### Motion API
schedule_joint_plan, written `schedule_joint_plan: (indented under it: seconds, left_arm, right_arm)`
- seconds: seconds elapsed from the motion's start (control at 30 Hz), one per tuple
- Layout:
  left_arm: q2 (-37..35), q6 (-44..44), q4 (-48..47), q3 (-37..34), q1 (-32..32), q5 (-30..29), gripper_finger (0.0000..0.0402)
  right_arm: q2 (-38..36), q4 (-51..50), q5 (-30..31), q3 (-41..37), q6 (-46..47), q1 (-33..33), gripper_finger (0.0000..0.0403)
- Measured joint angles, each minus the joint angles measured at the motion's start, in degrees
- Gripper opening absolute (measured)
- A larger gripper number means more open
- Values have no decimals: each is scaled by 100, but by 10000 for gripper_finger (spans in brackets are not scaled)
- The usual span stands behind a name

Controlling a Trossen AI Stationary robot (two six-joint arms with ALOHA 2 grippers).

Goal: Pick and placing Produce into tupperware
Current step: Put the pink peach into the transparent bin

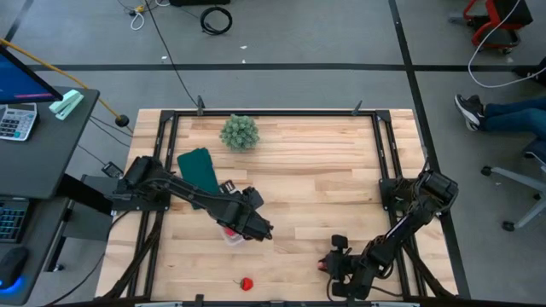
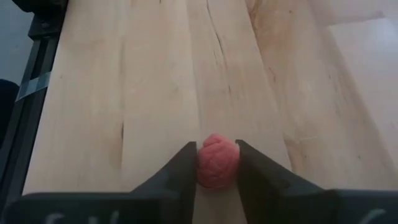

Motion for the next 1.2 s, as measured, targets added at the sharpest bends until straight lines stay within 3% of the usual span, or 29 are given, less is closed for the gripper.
schedule_joint_plan:
  seconds: [0.13,0.3,0.47,0.53,0.6,0.8,1.1,1.2]
  left_arm:
    - [0,156,-1089,973,82,-200,154]
    - [-276,1093,-1039,2178,266,-242,154]
    - [-561,1655,-1034,3394,464,-703,155]
    - [-700,1830,-1057,3779,515,-1022,152]
    - [-945,1960,-848,3775,572,-1314,148]
    - [-1429,2053,-954,3593,738,-1388,142]
    - [-1491,2263,-947,3589,798,-1381,142]
    - [-1485,2288,-882,3587,859,-1383,139]
  right_arm:
    - [-118,7,165,-4,-437,-217,103]
    - [-268,526,742,40,-1576,-877,112]
    - [-299,1316,626,440,-2842,-1938,113]
    - [-301,1371,307,711,-3226,-2367,113]
    - [-301,1381,-130,1008,-3445,-2775,113]
    - [-255,1409,-1386,1719,-4142,-3629,113]
    - [-13,1396,-1710,1847,-4275,-3883,114]
    - [240,1928,-1804,1862,-4349,-3882,114]
